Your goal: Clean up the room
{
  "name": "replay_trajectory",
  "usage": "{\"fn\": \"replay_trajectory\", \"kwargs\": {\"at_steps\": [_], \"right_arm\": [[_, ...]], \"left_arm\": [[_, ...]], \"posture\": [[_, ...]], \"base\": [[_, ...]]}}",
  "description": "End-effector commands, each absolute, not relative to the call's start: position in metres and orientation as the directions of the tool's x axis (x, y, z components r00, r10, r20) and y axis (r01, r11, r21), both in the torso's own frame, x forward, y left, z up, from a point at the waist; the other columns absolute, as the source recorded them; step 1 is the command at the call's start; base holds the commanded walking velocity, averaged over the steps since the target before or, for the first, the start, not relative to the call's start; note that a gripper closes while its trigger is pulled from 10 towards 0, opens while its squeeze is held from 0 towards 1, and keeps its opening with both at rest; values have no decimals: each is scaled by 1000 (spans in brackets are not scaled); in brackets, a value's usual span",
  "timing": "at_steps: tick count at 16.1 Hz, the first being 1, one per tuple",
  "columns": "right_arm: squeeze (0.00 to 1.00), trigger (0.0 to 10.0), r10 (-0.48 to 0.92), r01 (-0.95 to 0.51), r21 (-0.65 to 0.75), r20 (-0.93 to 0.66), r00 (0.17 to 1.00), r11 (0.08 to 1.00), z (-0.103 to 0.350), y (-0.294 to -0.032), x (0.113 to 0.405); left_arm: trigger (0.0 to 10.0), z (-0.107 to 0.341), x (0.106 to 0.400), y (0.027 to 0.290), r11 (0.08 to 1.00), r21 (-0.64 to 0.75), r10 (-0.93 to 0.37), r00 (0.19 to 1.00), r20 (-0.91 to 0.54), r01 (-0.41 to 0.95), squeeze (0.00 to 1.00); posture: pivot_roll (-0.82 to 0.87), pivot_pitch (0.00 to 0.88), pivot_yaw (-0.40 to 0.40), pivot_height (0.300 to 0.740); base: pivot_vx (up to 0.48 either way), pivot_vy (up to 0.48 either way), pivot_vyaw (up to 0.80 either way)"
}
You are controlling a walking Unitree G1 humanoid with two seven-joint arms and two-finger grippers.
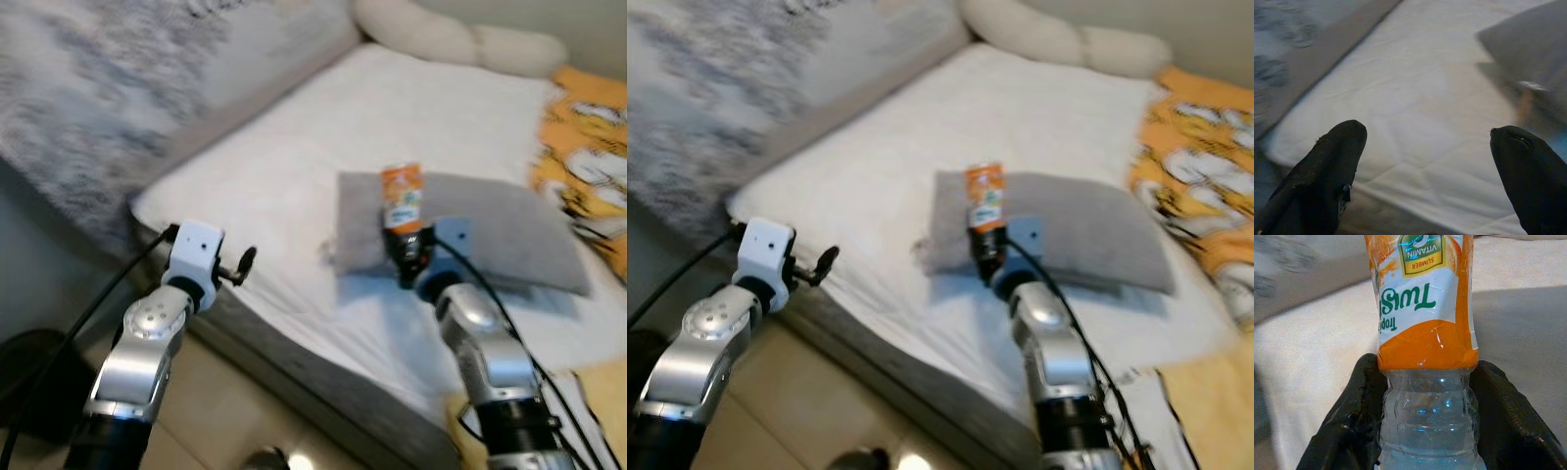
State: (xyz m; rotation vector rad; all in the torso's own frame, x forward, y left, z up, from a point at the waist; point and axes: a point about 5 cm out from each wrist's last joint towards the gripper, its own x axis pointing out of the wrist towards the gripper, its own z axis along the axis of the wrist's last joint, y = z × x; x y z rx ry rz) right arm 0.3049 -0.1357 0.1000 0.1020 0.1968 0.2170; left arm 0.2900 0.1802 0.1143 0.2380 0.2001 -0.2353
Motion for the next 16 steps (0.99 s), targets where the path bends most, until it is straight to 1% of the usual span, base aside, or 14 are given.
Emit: {"fn": "replay_trajectory", "kwargs": {"at_steps": [1,3,4,6,7,8,9,11,13,16], "right_arm": [[0,10000,230,-208,131,-186,955,969,102,-137,303],[0,10000,234,-208,141,-195,953,968,100,-136,302],[0,10000,229,-201,146,-203,952,969,98,-137,301],[0,10000,231,-203,149,-207,951,968,98,-137,301],[0,10000,193,-166,143,-200,961,976,100,-142,302],[0,10000,183,-152,162,-198,963,975,100,-144,303],[0,10000,188,-156,169,-194,963,973,101,-144,303],[0,10000,203,-166,184,-205,958,969,100,-142,302],[0,10000,228,-180,204,-240,944,962,93,-140,299],[0,10000,239,-184,216,-262,935,959,88,-140,295]], "left_arm": [[10000,117,291,179,946,211,-201,955,-217,246,0],[10000,116,290,178,946,204,-205,952,-227,252,0],[10000,115,289,179,955,165,-203,948,-246,247,0],[10000,114,288,179,959,149,-198,946,-257,241,0],[10000,114,288,178,961,144,-195,948,-252,236,0],[10000,115,288,178,962,138,-197,949,-247,236,0],[10000,116,288,178,962,138,-197,950,-243,235,0],[10000,124,290,177,958,166,-209,964,-165,236,0],[10000,123,290,176,951,190,-209,962,-177,242,0],[10000,123,287,173,951,154,-243,955,-170,269,0]], "posture": [[6,0,21,740],[6,0,18,740],[3,0,21,740],[3,0,22,740],[6,0,22,740],[10,0,20,740],[11,0,20,740],[13,0,19,740],[16,0,17,740],[16,0,17,740]], "base": [[0,0,800],[0,0,800],[0,0,800],[0,0,800],[0,0,800],[0,0,800],[0,0,800],[0,0,800],[0,0,800],[0,0,800]]}}
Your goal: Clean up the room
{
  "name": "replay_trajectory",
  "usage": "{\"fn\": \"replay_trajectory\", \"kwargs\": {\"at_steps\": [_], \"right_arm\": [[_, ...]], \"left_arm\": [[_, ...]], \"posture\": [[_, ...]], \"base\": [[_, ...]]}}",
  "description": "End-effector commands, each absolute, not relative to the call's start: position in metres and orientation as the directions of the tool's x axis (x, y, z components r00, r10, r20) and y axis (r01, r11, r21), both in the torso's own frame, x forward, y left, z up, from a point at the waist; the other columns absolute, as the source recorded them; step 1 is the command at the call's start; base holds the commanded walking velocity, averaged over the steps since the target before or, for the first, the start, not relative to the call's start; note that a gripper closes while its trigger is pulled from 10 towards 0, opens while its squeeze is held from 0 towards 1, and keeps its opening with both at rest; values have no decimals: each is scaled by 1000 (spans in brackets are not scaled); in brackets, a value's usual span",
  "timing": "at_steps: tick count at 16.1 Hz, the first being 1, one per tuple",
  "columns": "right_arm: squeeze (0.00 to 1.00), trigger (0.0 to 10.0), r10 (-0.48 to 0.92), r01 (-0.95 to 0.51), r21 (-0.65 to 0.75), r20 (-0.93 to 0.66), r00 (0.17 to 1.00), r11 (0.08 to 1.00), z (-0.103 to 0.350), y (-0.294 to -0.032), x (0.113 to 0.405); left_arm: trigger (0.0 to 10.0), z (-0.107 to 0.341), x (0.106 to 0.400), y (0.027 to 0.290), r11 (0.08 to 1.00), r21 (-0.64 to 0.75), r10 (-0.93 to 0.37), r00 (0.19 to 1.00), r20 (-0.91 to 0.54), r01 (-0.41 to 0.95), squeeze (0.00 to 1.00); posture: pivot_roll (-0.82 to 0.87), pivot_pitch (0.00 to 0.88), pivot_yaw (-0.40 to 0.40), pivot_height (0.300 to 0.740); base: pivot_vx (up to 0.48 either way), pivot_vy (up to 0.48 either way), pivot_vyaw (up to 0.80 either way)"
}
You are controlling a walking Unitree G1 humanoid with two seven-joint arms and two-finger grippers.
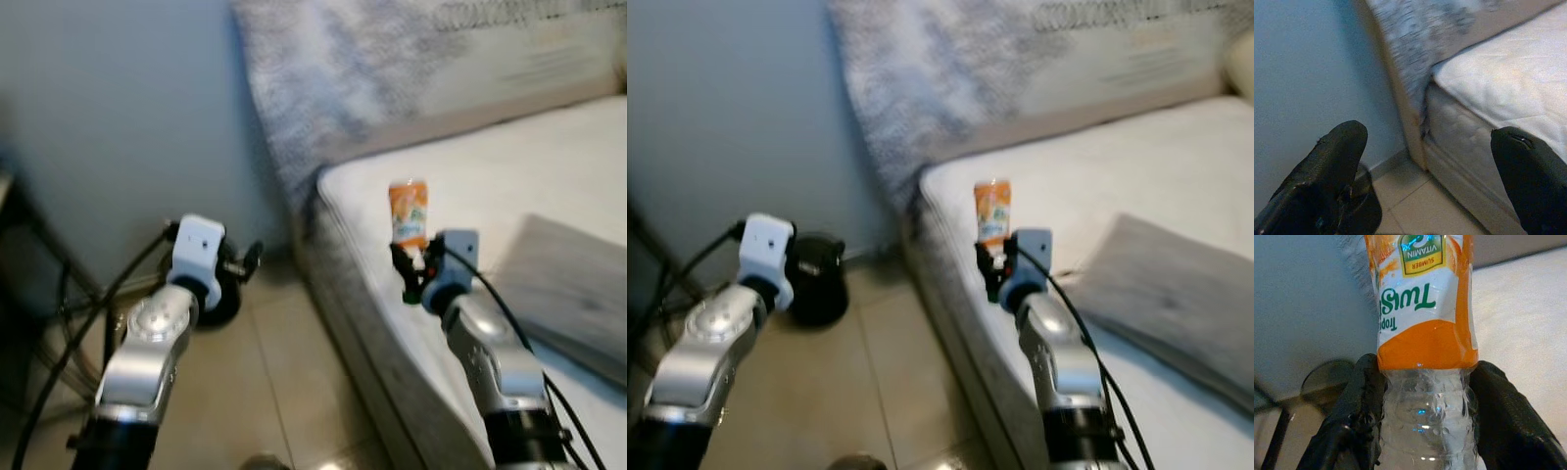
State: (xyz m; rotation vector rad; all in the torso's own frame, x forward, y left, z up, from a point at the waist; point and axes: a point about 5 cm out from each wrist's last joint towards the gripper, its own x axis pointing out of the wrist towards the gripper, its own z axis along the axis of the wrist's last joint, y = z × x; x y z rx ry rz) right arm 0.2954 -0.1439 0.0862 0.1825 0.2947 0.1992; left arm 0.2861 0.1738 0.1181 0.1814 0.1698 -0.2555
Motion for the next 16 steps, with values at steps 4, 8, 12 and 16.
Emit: {"fn": "replay_trajectory", "kwargs": {"at_steps": [4,8,12,16], "right_arm": [[0,10000,240,-185,211,-277,930,960,87,-140,294],[0,10000,208,-159,176,-315,926,972,80,-144,292],[0,10000,172,-121,175,-314,934,977,79,-147,291],[0,10000,164,-133,118,-312,936,984,79,-143,293]], "left_arm": [[10000,122,285,175,953,145,-242,956,-166,267,0],[10000,120,285,176,957,138,-230,957,-176,255,0],[10000,119,284,178,955,152,-227,956,-184,256,0],[10000,120,285,180,952,168,-227,957,-181,257,0]], "posture": [[13,0,21,740],[12,0,22,740],[16,0,26,740],[25,0,23,740]], "base": [[153,0,800],[351,0,200],[359,0,0],[361,0,0]]}}
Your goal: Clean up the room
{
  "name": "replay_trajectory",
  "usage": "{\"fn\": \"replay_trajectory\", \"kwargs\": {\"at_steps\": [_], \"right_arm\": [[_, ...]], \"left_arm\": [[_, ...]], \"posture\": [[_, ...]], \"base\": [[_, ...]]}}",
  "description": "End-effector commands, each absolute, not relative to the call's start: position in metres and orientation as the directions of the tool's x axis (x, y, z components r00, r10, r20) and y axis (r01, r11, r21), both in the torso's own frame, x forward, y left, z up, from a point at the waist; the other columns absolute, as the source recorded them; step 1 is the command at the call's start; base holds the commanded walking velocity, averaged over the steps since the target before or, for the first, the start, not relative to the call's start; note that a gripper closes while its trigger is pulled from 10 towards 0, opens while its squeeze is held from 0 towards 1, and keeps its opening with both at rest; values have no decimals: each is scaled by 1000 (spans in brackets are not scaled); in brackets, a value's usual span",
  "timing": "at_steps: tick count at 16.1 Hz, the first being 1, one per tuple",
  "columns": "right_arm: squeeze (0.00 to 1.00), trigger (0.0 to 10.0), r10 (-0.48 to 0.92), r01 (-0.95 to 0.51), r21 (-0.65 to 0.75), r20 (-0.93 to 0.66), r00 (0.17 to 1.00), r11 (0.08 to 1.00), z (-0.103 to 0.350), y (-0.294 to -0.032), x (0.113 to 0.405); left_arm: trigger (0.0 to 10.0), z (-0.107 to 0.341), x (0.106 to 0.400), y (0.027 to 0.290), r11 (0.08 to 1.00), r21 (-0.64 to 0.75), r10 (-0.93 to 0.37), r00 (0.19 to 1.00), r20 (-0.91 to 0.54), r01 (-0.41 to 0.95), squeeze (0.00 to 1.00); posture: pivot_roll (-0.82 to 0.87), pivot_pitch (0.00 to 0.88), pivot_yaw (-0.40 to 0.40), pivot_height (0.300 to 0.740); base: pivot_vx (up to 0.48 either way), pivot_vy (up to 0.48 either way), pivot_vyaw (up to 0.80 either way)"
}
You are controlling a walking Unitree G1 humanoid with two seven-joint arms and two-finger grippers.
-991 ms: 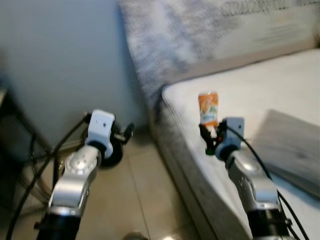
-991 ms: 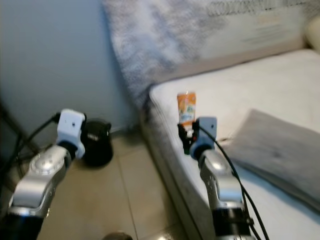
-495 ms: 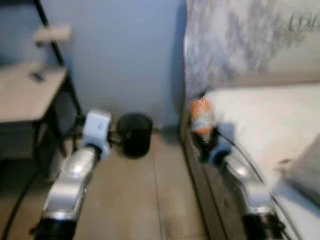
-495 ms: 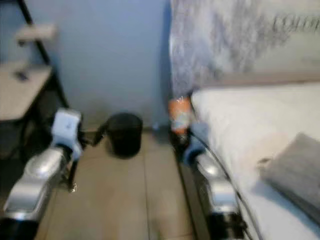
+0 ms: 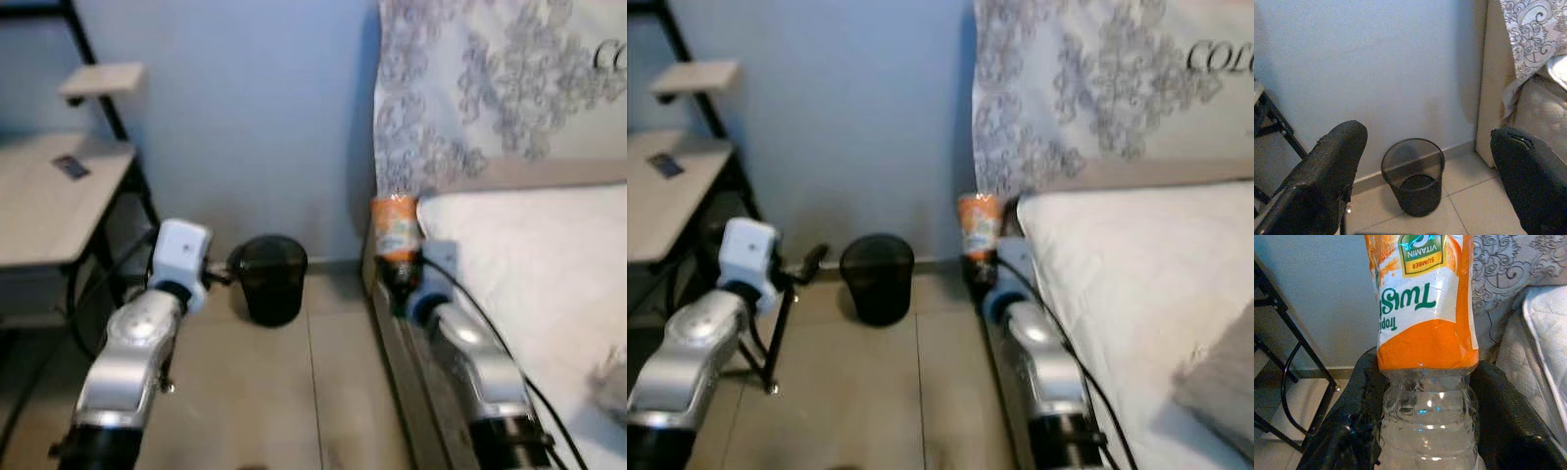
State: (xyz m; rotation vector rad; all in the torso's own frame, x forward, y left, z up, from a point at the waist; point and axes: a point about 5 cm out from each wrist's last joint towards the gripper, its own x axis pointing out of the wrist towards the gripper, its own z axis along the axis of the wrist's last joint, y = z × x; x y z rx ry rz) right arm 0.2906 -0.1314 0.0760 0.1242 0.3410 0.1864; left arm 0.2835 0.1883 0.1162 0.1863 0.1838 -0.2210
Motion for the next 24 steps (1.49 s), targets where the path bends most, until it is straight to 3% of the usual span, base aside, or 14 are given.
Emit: {"fn": "replay_trajectory", "kwargs": {"at_steps": [1,11,15,17,24], "right_arm": [[0,10000,162,-132,117,-312,936,984,79,-143,293],[0,10000,158,-132,101,-326,932,986,76,-144,293],[0,10000,147,-157,4,-374,916,988,68,-145,291],[0,10000,168,-168,33,-367,915,985,69,-143,292],[0,10000,185,-182,42,-366,912,982,71,-143,295]], "left_arm": [[10000,120,285,180,951,169,-228,957,-182,258,0],[10000,120,286,177,942,184,-246,952,-185,279,0],[10000,121,287,179,940,195,-244,951,-187,280,0],[10000,122,288,180,939,201,-243,952,-189,279,0],[10000,122,290,180,937,204,-244,950,-193,282,0]], "posture": [[27,0,22,740],[24,0,19,740],[29,0,21,740],[27,0,25,740],[23,0,32,740]], "base": [[360,0,0],[362,0,0],[361,0,200],[354,0,800],[346,0,0]]}}
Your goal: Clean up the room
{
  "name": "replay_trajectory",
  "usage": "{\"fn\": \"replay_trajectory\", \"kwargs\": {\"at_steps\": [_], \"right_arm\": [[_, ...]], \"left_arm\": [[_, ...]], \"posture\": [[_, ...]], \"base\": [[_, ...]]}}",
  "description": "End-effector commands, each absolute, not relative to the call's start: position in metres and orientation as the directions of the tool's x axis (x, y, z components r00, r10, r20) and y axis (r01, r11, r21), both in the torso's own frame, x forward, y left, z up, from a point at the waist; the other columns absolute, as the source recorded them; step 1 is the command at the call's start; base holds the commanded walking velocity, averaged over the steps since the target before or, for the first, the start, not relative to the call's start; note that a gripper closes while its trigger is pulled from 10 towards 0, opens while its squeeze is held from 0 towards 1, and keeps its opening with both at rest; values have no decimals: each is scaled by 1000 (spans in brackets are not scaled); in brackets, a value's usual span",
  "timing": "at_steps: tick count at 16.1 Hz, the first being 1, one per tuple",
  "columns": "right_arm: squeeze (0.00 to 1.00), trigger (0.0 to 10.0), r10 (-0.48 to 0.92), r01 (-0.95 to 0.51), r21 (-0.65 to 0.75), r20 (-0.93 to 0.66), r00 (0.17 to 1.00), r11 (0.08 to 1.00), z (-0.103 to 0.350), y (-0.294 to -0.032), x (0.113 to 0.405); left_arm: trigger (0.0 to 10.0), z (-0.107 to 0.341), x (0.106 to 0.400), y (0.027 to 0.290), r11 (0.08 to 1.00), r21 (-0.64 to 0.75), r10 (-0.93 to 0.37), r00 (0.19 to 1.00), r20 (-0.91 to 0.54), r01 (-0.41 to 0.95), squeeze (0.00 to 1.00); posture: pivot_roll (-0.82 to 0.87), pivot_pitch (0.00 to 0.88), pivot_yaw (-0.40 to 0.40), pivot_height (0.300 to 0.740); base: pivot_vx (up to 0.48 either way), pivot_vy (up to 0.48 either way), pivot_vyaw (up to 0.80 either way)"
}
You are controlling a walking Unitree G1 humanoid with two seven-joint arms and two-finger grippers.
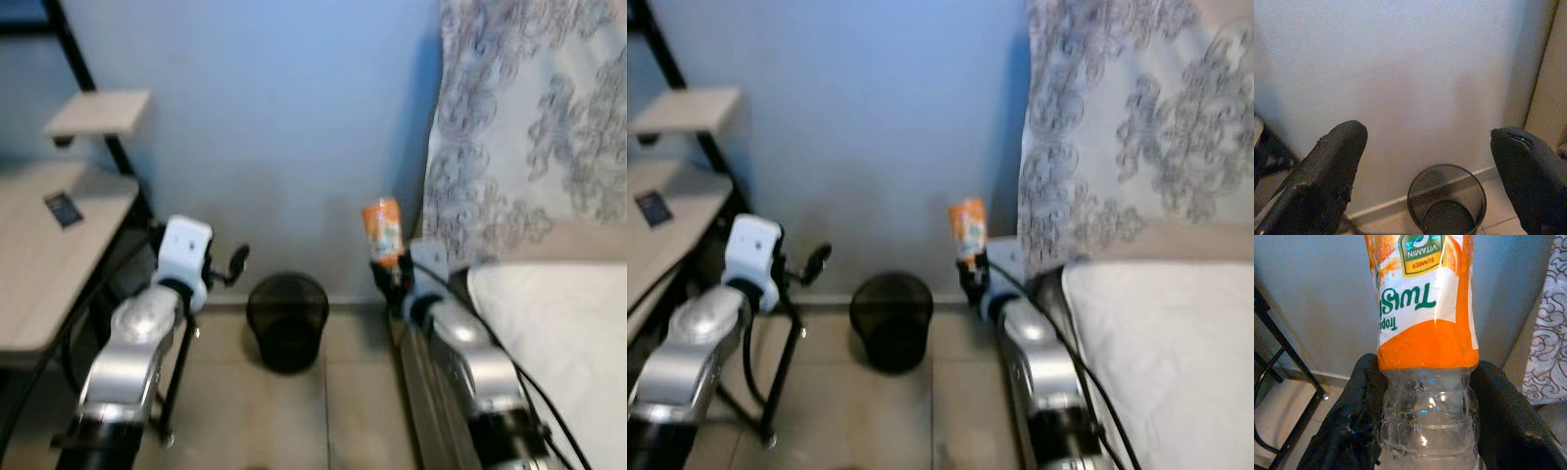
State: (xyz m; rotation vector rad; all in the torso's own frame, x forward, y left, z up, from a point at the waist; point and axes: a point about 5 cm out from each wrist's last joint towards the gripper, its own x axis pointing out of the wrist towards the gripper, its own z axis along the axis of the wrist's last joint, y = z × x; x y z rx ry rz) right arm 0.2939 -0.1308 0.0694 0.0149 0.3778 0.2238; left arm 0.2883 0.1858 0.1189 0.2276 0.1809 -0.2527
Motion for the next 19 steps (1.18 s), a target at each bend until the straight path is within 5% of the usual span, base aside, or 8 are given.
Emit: {"fn": "replay_trajectory", "kwargs": {"at_steps": [1,6,19], "right_arm": [[0,10000,186,-185,36,-367,912,982,71,-143,295],[0,10000,182,-197,-2,-371,910,980,70,-146,294],[0,10000,166,-174,16,-382,909,985,68,-150,294]], "left_arm": [[10000,122,290,180,938,203,-244,950,-193,282,0],[10000,118,288,179,938,197,-245,948,-203,285,0],[10000,117,289,177,931,201,-262,942,-209,304,0]], "posture": [[21,0,33,740],[22,0,28,740],[17,0,26,740]], "base": [[341,0,0],[343,0,480],[352,0,0]]}}
